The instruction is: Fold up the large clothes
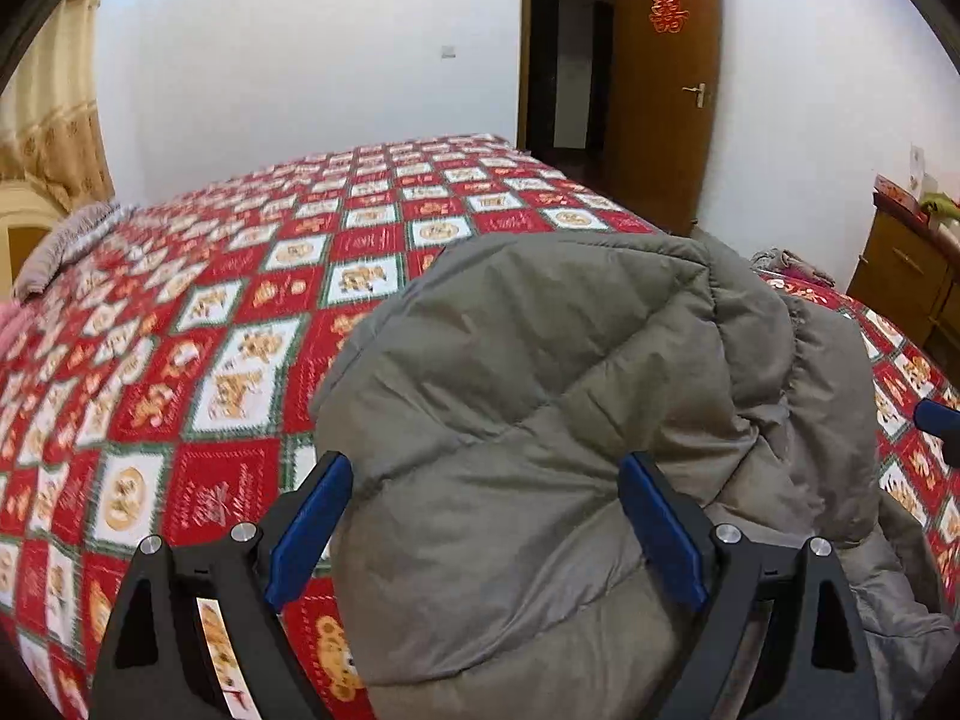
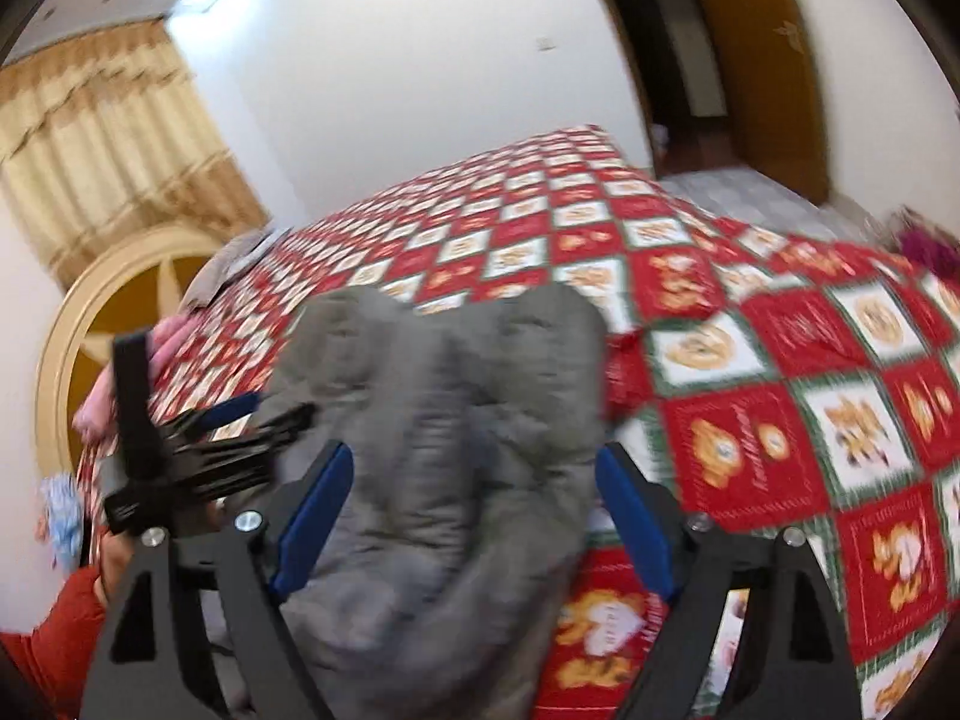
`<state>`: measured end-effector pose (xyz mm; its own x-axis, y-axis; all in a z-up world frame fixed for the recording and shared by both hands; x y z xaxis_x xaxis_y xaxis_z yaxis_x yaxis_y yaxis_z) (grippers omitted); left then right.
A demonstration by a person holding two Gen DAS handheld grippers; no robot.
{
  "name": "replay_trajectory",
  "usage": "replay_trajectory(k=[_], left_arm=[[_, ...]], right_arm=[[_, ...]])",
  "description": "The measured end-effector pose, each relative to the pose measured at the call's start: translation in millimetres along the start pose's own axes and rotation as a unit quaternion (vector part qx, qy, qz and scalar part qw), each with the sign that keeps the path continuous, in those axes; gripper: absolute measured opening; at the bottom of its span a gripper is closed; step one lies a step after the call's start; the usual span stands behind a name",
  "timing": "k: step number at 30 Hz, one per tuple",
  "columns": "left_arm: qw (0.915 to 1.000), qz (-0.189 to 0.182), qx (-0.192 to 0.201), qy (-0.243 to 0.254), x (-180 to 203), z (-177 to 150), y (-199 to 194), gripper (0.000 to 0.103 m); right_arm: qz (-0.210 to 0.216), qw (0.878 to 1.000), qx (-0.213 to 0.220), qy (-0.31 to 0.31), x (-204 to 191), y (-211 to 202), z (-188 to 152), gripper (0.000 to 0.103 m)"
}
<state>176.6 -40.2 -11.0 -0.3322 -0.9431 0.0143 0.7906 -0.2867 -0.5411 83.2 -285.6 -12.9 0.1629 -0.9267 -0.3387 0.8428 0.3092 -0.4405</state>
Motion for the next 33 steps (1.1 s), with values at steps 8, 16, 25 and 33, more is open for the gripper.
replay_trajectory(k=[8,16,25,33], left_arm=[[0.9998,0.012,-0.003,-0.013,-7.7,-10.9,-1.3,0.091],[0.9984,0.021,-0.025,-0.046,-8.9,-19.9,21.9,0.098],[0.9992,0.025,-0.029,0.003,2.1,-28.3,43.8,0.100],[0.9992,0.034,-0.024,0.000,2.5,-29.2,40.0,0.101]], right_arm=[[-0.094,0.993,-0.071,-0.007,16.7,72.5,-17.7,0.075],[-0.099,0.988,-0.086,0.086,43.9,88.9,-40.7,0.052],[-0.144,0.984,-0.100,0.015,24.7,95.9,-42.2,0.052],[-0.154,0.985,-0.071,0.012,23.7,84.5,-26.9,0.054]])
Point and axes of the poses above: each gripper's, at about its wrist camera, not at the fingertips, and y roughly the way its jaws point, x to its right, z to its top, the point moved 2 cm from there along y, roughly the way its jaws point, and after that the axes turned 9 degrees about x, right-handed, at the moved point
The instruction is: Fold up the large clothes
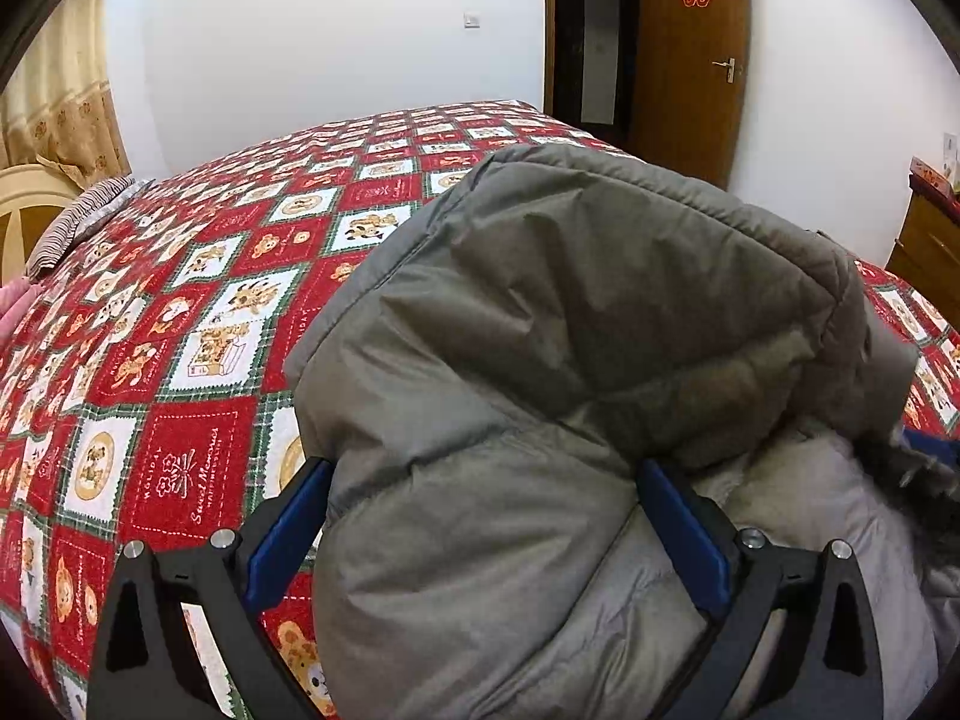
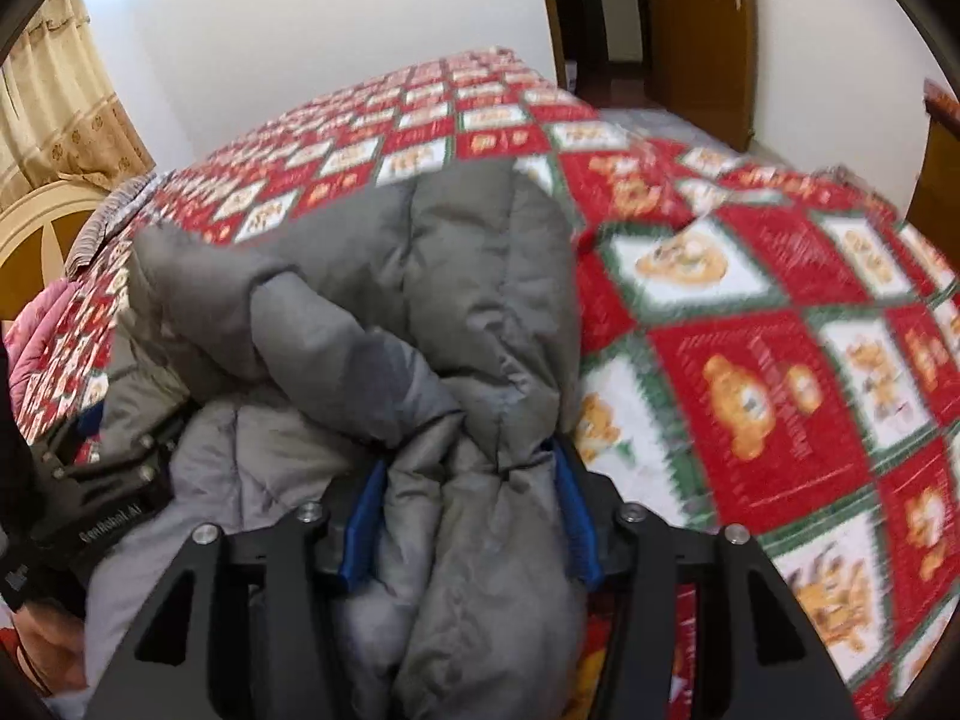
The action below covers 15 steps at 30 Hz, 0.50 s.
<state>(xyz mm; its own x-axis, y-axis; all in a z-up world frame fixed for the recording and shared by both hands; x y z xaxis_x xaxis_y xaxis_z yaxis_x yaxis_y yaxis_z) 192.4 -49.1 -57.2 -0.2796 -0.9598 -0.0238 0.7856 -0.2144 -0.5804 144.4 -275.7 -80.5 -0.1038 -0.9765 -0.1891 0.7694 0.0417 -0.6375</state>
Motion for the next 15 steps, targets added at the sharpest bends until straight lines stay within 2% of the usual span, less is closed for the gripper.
replay_trajectory(k=[3,6,10,12,13,15], left_arm=[[1.0000,0.004,-0.001,0.002,2.1,0.0,0.3,0.101],[1.0000,0.006,-0.001,0.004,2.4,1.0,1.0,0.101],[0.9999,0.001,-0.016,0.003,0.5,3.9,3.1,0.101],[0.9994,-0.011,-0.032,-0.001,-5.1,15.8,-0.1,0.101],[0.9996,-0.015,-0.022,-0.007,-9.0,25.1,-5.7,0.101],[0.9995,-0.005,0.029,-0.012,-19.9,54.7,-19.8,0.101]], right_arm=[[-0.007,0.999,0.032,-0.021,-5.7,-10.6,19.2,0.057],[-0.024,0.998,0.035,-0.037,-10.0,-0.1,28.9,0.057],[-0.032,0.999,-0.009,-0.014,-3.0,32.7,21.5,0.056],[-0.028,0.999,-0.019,0.003,1.2,40.1,15.4,0.056],[-0.024,0.999,-0.020,0.010,3.3,41.0,13.4,0.057],[-0.013,1.000,-0.021,0.017,5.7,42.0,9.2,0.057]])
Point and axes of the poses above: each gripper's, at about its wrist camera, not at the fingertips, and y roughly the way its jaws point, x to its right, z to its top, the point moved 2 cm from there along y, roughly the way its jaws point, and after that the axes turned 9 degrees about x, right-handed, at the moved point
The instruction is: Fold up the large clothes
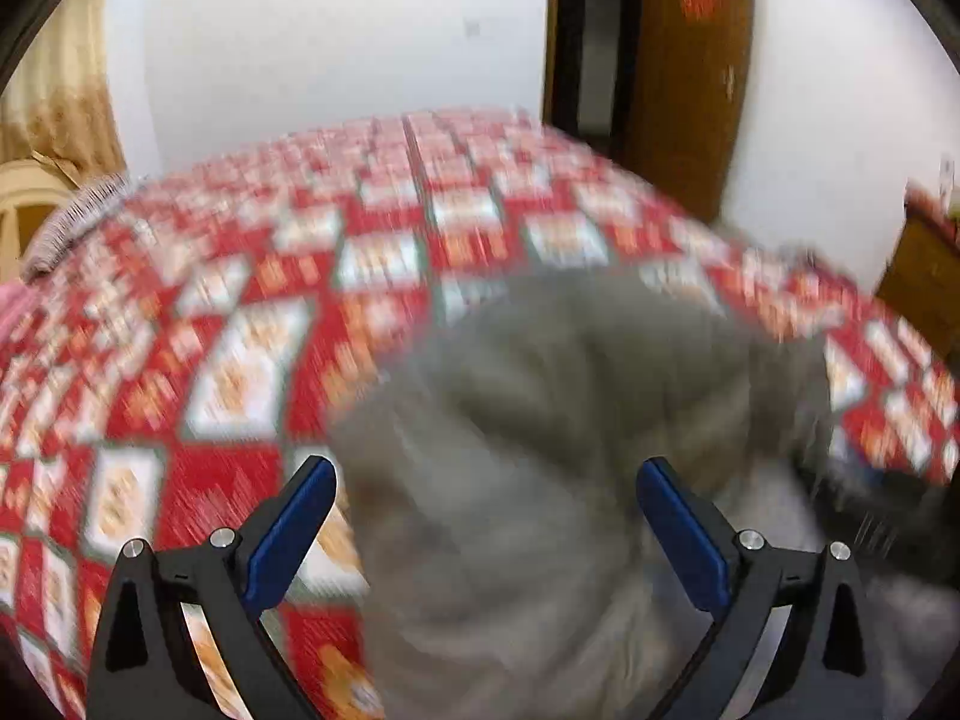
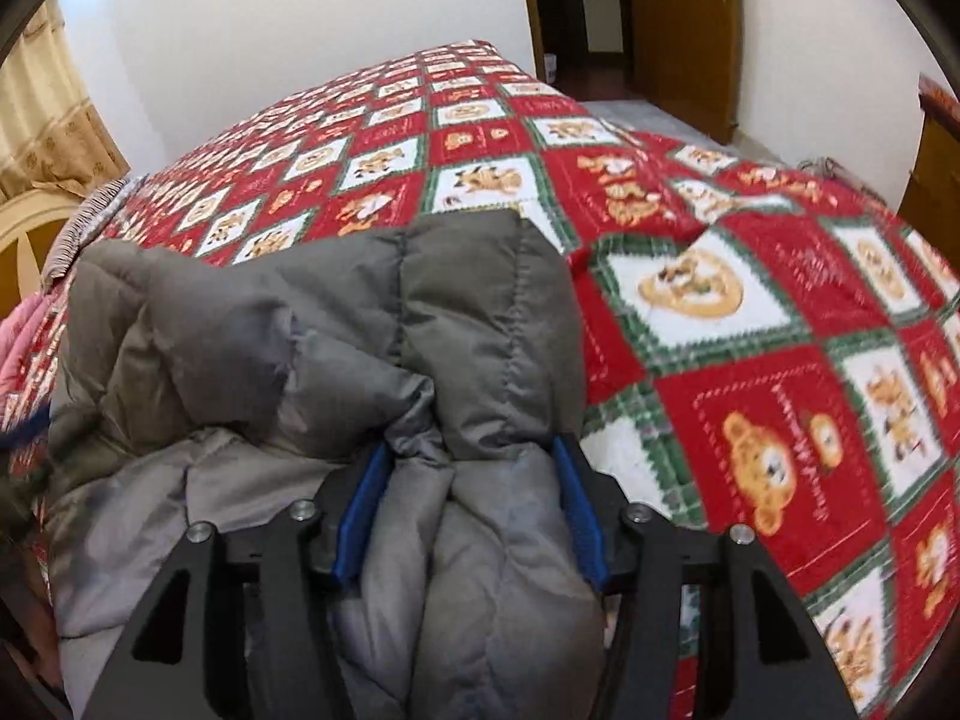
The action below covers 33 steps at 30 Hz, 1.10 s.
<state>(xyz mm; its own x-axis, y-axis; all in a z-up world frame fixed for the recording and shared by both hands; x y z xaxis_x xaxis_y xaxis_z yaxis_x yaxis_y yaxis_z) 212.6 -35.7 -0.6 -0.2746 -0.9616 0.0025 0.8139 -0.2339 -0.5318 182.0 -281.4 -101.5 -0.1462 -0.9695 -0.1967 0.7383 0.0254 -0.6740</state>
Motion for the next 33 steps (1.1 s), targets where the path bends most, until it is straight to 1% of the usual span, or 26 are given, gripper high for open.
replay_trajectory(k=[1,2,3,4,5,7,9,11,13,15,16,17,20,22,23,24,25,26,27,29,30,32,33], left_arm=[[0.9999,0.007,0.015,0.002,-3.1,13.5,0.4,0.101],[0.9997,0.016,0.018,0.004,-6.3,24.8,7.2,0.101],[0.9997,0.019,0.012,0.004,-8.1,30.1,15.1,0.101],[0.9997,0.019,-0.012,0.001,-9.9,36.1,36.4,0.101],[0.9994,0.020,-0.027,-0.001,-8.6,36.1,50.4,0.101],[0.9978,0.033,-0.057,0.005,-4.0,26.3,82.1,0.101],[0.9967,0.036,-0.072,0.013,2.2,12.3,98.6,0.101],[0.9963,0.035,-0.078,0.010,2.8,5.4,106.8,0.101],[0.9952,0.027,-0.094,0.006,3.4,-0.8,117.1,0.101],[0.9938,0.013,-0.111,-0.007,1.1,-8.2,127.0,0.101],[0.9925,0.010,-0.121,-0.015,-1.9,-14.2,135.3,0.101],[0.9910,0.009,-0.132,-0.020,-1.9,-16.3,140.5,0.101],[0.9900,0.033,-0.137,0.009,6.3,-13.8,147.6,0.102],[0.9904,0.029,-0.135,0.003,4.1,-13.9,144.0,0.102],[0.9905,0.022,-0.136,-0.004,0.3,-14.0,142.0,0.102],[0.9892,0.008,-0.145,-0.020,-7.5,-14.5,138.3,0.102],[0.9877,0.000,-0.153,-0.033,-15.1,-14.6,131.7,0.102],[0.9863,-0.007,-0.157,-0.051,-27.2,-13.4,117.2,0.102],[0.9870,-0.019,-0.144,-0.067,-39.2,-10.8,96.3,0.101],[0.9906,-0.041,-0.110,-0.069,-54.0,-6.4,57.3,0.101],[0.9923,-0.050,-0.094,-0.064,-59.7,-7.0,38.3,0.101],[0.9952,-0.054,-0.069,-0.043,-71.3,-18.7,-3.5,0.101],[0.9959,-0.056,-0.063,-0.034,-75.6,-29.2,-20.5,0.101]], right_arm=[[0.003,1.000,0.002,-0.001,-0.2,-1.8,-1.6,0.058],[0.001,1.000,0.002,-0.007,-2.7,-1.6,-2.3,0.058],[0.001,1.000,0.001,-0.010,-4.8,-1.2,-3.0,0.059],[0.002,1.000,0.002,-0.011,-6.4,-0.9,-4.6,0.059],[0.002,1.000,0.004,-0.009,-7.2,-0.8,-5.9,0.059],[0.008,1.000,0.006,0.005,-6.8,-1.2,-9.0,0.059],[0.012,1.000,0.011,0.020,-5.7,-2.2,-12.6,0.059],[0.003,1.000,0.020,0.020,-8.6,-3.7,-15.3,0.059],[-0.005,0.999,0.031,0.020,-10.1,-4.1,-16.8,0.060],[-0.011,0.999,0.043,0.024,-12.6,-3.5,-18.1,0.062],[-0.009,0.999,0.048,0.023,-14.0,-1.3,-17.9,0.063],[-0.011,0.998,0.053,0.019,-16.1,1.9,-16.2,0.067],[-0.031,0.997,0.065,0.007,-21.9,9.7,-14.4,0.071],[-0.031,0.997,0.067,0.001,-21.6,8.4,-15.4,0.070],[-0.029,0.997,0.065,-0.003,-21.4,7.5,-15.8,0.070],[-0.025,0.998,0.059,-0.007,-20.8,6.8,-15.5,0.070],[-0.017,0.998,0.053,-0.005,-19.5,5.6,-15.4,0.070],[0.002,0.999,0.041,0.002,-16.1,3.2,-14.3,0.071],[0.020,0.999,0.028,0.009,-12.4,0.1,-13.6,0.071],[0.053,0.998,0.005,0.038,-0.1,-15.2,-11.8,0.071],[0.059,0.997,0.009,0.044,5.0,-27.1,-10.2,0.071],[0.047,0.997,0.049,0.038,16.3,-67.6,-6.1,0.071],[0.047,0.997,0.060,0.032,17.5,-81.3,-5.8,0.072]])
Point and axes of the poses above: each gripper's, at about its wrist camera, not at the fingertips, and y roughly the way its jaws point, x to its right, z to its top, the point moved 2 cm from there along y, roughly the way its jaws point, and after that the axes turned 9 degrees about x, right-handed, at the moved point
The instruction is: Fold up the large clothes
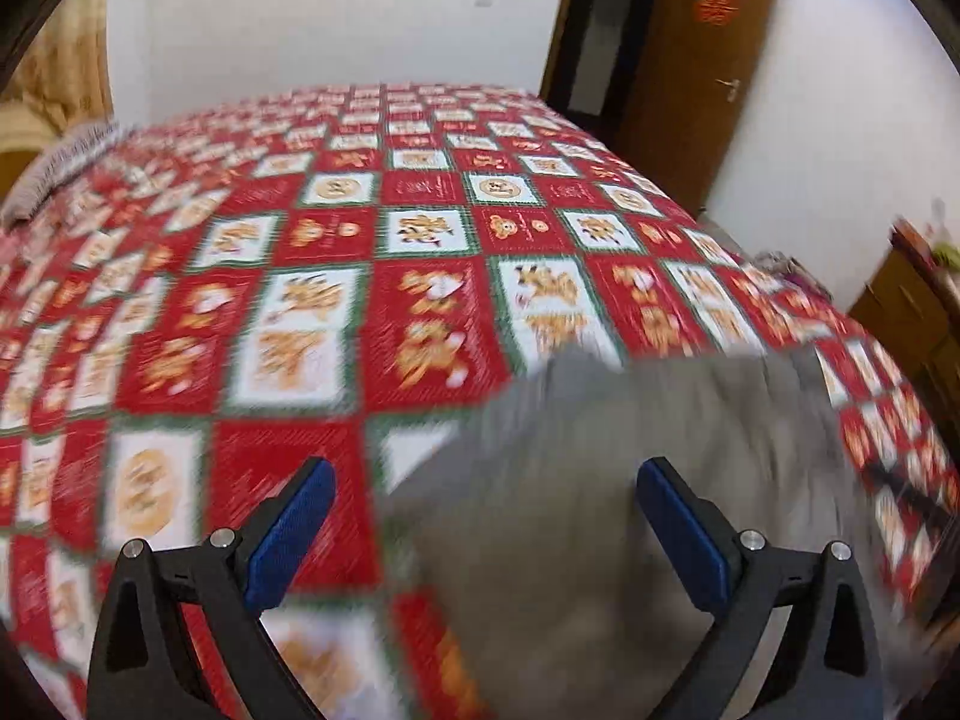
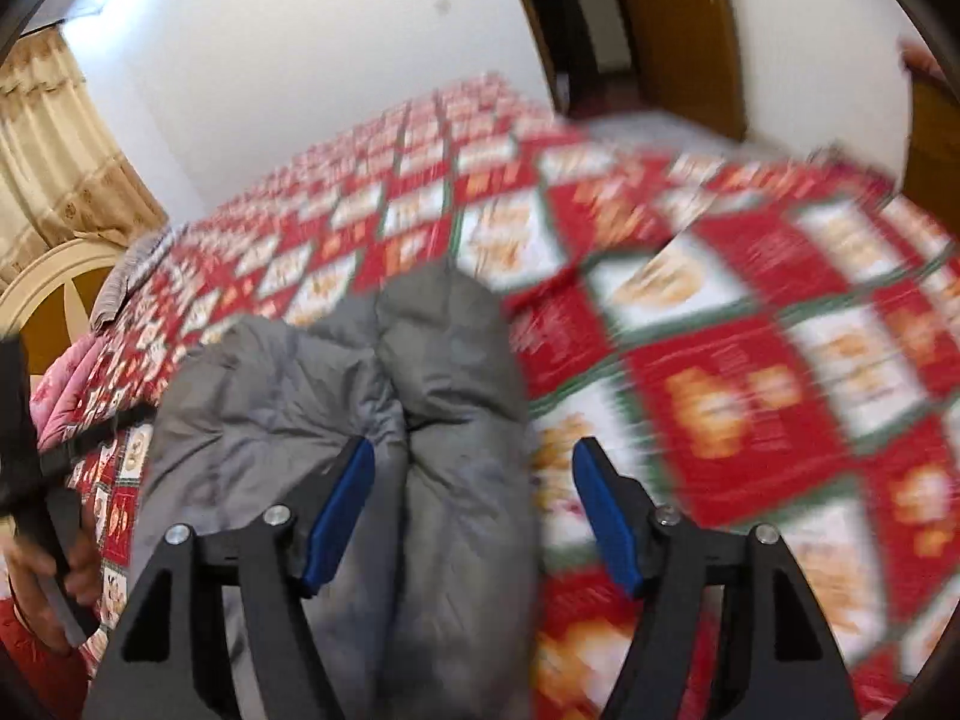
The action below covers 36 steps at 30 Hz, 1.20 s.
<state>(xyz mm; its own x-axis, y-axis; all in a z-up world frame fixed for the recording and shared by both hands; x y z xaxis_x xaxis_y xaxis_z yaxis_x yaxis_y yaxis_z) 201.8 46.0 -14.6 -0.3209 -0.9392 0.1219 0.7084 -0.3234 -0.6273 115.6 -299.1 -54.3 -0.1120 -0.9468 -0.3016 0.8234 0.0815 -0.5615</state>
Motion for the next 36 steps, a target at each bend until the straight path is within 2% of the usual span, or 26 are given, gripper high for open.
replay_trajectory(k=[3,5,6,7,8,11,12,14,16,17,19,20,21,23,24,25,26,27,28,29,30,31,33,34,35,36], left_arm=[[1.0000,-0.006,0.005,-0.003,-9.9,-33.0,-24.5,0.101],[0.9983,-0.036,-0.006,-0.047,-16.9,-59.4,-30.9,0.101],[0.9946,-0.064,-0.013,-0.081,-18.7,-72.5,-31.1,0.101],[0.9893,-0.094,-0.018,-0.110,-19.0,-82.2,-29.1,0.101],[0.9845,-0.113,-0.021,-0.132,-16.0,-90.2,-26.1,0.101],[0.9683,-0.151,-0.026,-0.197,-14.3,-99.7,-13.8,0.101],[0.9658,-0.158,-0.022,-0.205,-13.2,-98.3,-13.9,0.101],[0.9518,-0.201,-0.033,-0.229,-9.0,-94.2,-7.3,0.101],[0.9403,-0.229,-0.045,-0.247,-2.0,-91.7,0.5,0.101],[0.9400,-0.230,-0.047,-0.248,1.9,-89.9,8.4,0.101],[0.9431,-0.225,-0.034,-0.243,4.3,-83.6,14.0,0.101],[0.9429,-0.223,-0.030,-0.246,4.0,-80.6,15.5,0.101],[0.9425,-0.220,-0.027,-0.250,2.8,-77.9,15.1,0.101],[0.9431,-0.203,-0.016,-0.263,-12.8,-69.0,8.3,0.101],[0.9417,-0.206,-0.014,-0.266,-22.5,-67.3,0.4,0.101],[0.9401,-0.209,-0.009,-0.270,-31.2,-64.9,-6.6,0.101],[0.9404,-0.203,-0.001,-0.273,-44.5,-61.7,-16.3,0.101],[0.9428,-0.195,-0.001,-0.270,-50.6,-59.7,-17.9,0.101],[0.9510,-0.169,-0.006,-0.259,-57.2,-59.3,-21.2,0.101],[0.9579,-0.147,-0.009,-0.246,-58.5,-60.2,-21.1,0.101],[0.9678,-0.120,-0.010,-0.221,-55.3,-62.2,-21.8,0.101],[0.9749,-0.106,-0.008,-0.196,-48.5,-63.8,-23.1,0.101],[0.9807,-0.102,0.000,-0.167,-35.8,-64.4,-24.1,0.101],[0.9827,-0.101,0.005,-0.155,-25.8,-62.6,-22.2,0.101],[0.9848,-0.098,0.008,-0.143,-15.9,-60.0,-18.7,0.101],[0.9864,-0.092,0.010,-0.135,-10.9,-59.3,-18.5,0.101]], right_arm=[[0.039,0.999,0.019,-0.023,-12.2,-51.6,-3.9,0.073],[0.067,0.996,0.023,-0.046,-26.4,-78.1,-17.3,0.075],[0.067,0.996,0.017,-0.057,-32.4,-82.1,-25.3,0.078],[0.060,0.996,0.010,-0.059,-34.1,-79.3,-30.5,0.085],[0.053,0.997,0.006,-0.058,-34.7,-72.4,-34.3,0.086],[0.021,0.999,-0.006,-0.044,-24.9,-42.1,-37.4,0.086],[0.021,0.999,-0.013,-0.038,-20.2,-30.5,-36.9,0.086],[0.033,0.999,-0.042,-0.007,-9.6,-5.3,-40.3,0.080],[0.063,0.995,-0.069,0.032,-6.8,12.1,-47.7,0.076],[0.074,0.993,-0.077,0.055,-7.5,19.3,-52.9,0.074],[0.052,0.996,-0.072,0.032,-25.2,20.2,-56.9,0.074],[0.070,0.993,-0.082,0.038,-34.2,20.9,-59.8,0.071],[0.097,0.989,-0.093,0.057,-38.9,21.9,-63.2,0.071],[0.196,0.962,-0.128,0.142,-46.7,26.2,-80.0,0.071],[0.228,0.951,-0.134,0.162,-48.9,27.3,-85.9,0.070],[0.283,0.928,-0.149,0.193,-52.7,30.7,-96.7,0.067],[0.322,0.907,-0.164,0.219,-54.5,36.2,-107.1,0.063],[0.339,0.895,-0.171,0.234,-54.4,41.0,-113.7,0.059],[0.349,0.887,-0.174,0.247,-51.4,47.2,-121.5,0.049],[0.353,0.884,-0.168,0.256,-45.7,49.1,-123.3,0.044],[0.357,0.882,-0.164,0.260,-41.2,48.7,-122.8,0.044],[0.352,0.886,-0.158,0.258,-35.7,45.0,-120.2,0.045],[0.311,0.918,-0.134,0.208,-30.4,26.3,-110.4,0.051],[0.275,0.940,-0.117,0.163,-29.3,9.8,-102.4,0.060],[0.240,0.957,-0.100,0.128,-28.9,-3.3,-95.7,0.072],[0.209,0.969,-0.083,0.101,-26.0,-17.3,-88.7,0.077]])
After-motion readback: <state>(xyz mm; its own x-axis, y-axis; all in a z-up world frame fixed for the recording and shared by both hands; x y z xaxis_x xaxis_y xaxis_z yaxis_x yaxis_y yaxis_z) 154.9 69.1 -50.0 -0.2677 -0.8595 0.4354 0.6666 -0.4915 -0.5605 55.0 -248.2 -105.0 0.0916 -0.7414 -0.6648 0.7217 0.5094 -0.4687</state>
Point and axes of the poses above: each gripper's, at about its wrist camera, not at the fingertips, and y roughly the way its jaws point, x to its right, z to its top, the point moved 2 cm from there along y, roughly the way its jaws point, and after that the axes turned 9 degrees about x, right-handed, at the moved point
